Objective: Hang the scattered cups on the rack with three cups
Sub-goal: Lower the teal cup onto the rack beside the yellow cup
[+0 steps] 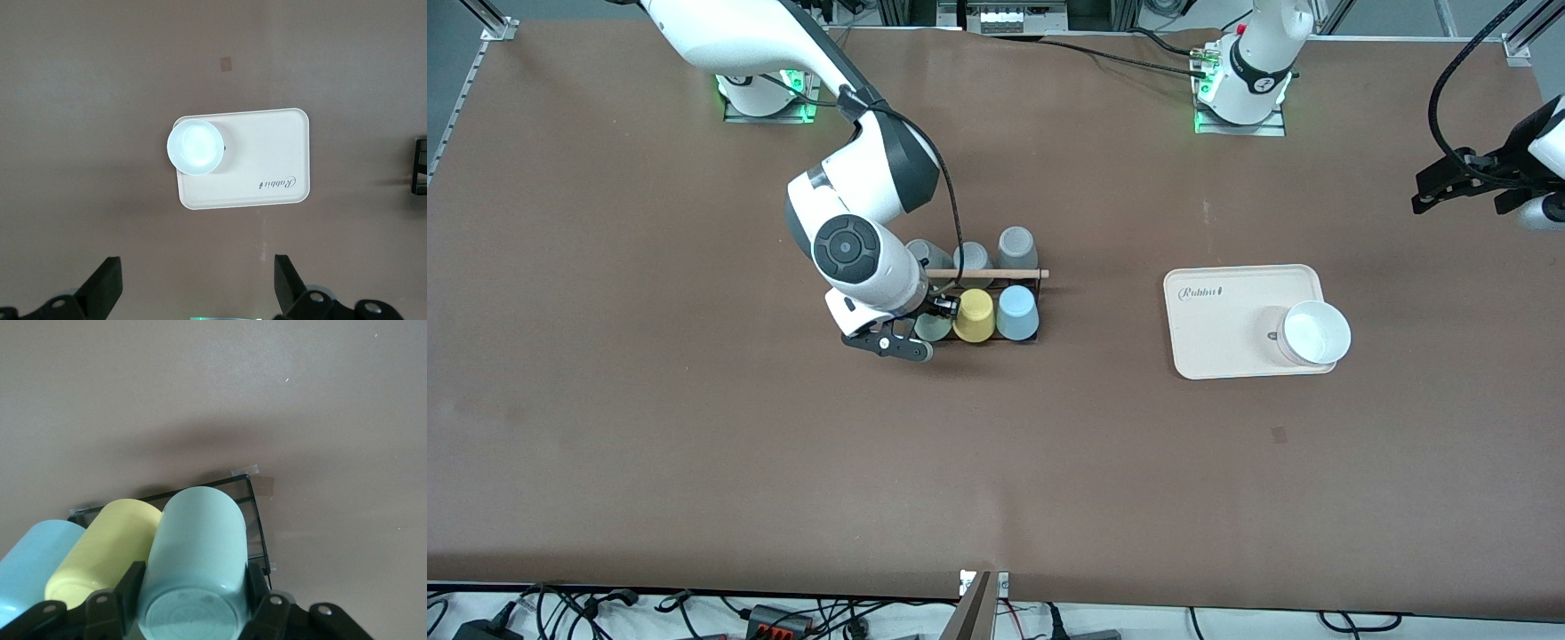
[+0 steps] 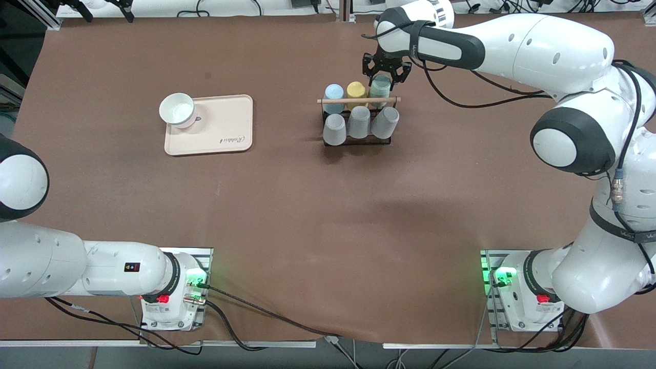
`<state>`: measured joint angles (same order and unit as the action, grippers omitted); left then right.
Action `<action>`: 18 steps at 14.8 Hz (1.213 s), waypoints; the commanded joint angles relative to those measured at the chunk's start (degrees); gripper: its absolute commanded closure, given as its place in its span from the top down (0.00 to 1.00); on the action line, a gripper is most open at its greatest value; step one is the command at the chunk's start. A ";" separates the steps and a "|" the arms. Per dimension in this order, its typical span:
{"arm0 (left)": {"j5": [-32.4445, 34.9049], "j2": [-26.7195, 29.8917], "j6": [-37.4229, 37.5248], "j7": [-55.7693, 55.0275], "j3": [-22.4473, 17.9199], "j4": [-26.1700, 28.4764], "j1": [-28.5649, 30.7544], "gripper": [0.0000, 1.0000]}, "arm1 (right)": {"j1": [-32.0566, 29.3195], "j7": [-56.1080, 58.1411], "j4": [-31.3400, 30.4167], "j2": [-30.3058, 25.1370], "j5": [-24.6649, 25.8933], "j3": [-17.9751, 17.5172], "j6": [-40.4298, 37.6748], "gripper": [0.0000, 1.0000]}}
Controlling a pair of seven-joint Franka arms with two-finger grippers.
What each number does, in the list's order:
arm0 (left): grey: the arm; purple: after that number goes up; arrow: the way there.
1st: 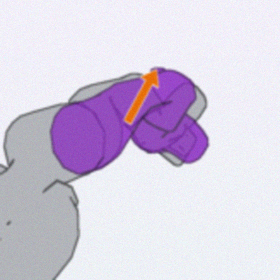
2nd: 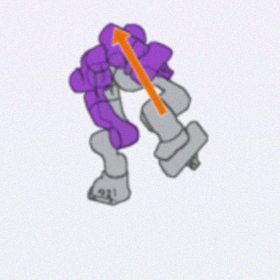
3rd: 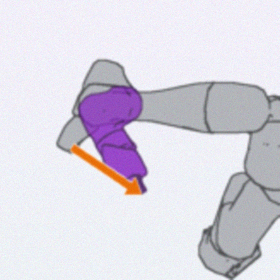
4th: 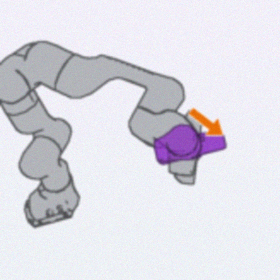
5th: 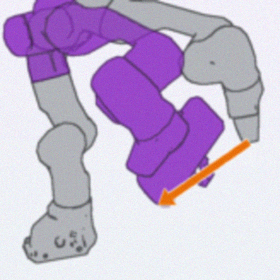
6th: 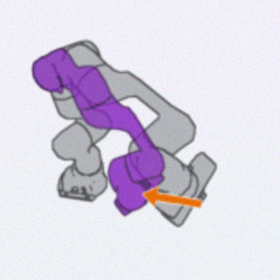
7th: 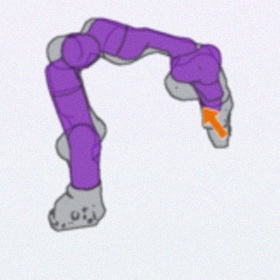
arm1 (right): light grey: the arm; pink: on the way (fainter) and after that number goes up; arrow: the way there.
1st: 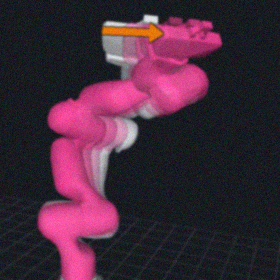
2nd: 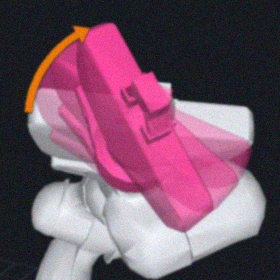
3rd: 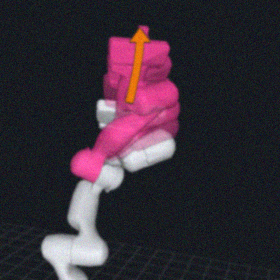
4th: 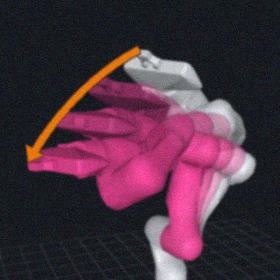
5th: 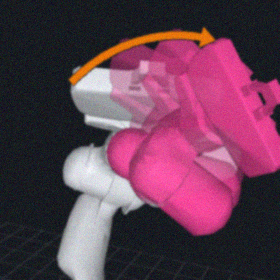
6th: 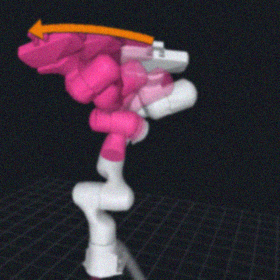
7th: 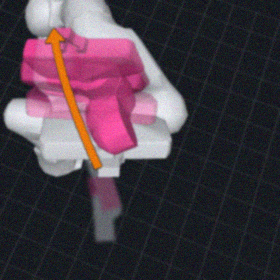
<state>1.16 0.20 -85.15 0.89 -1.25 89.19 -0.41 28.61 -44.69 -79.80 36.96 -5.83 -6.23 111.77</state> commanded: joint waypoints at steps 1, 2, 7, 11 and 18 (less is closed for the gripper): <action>-0.99 -0.20 1.13 0.60 0.11 -1.21 0.06 1.00 | 0.49 -0.92 1.84 1.79 -0.76 0.25 -0.15 0.26; -0.98 -0.28 1.13 0.51 0.11 -1.21 0.06 1.00 | 0.49 -0.92 1.93 2.23 -0.76 0.25 -0.15 0.26; -0.90 -0.28 1.13 0.34 0.20 -1.12 -0.03 1.00 | 0.49 -1.10 1.93 2.94 -3.74 0.25 -0.15 0.52; -0.90 -0.37 1.13 0.34 0.20 -1.12 -0.03 1.00 | -0.21 -1.19 2.80 2.50 -4.10 0.43 -0.85 1.00; -0.90 -0.46 1.13 0.25 0.20 -1.12 -0.03 1.00 | -3.38 -0.92 9.39 2.15 -3.57 1.04 -6.91 1.00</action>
<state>1.16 0.16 -85.10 0.89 -1.14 89.19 -0.53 26.41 -45.07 -73.55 38.76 -8.83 -4.99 107.86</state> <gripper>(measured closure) 0.000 0.000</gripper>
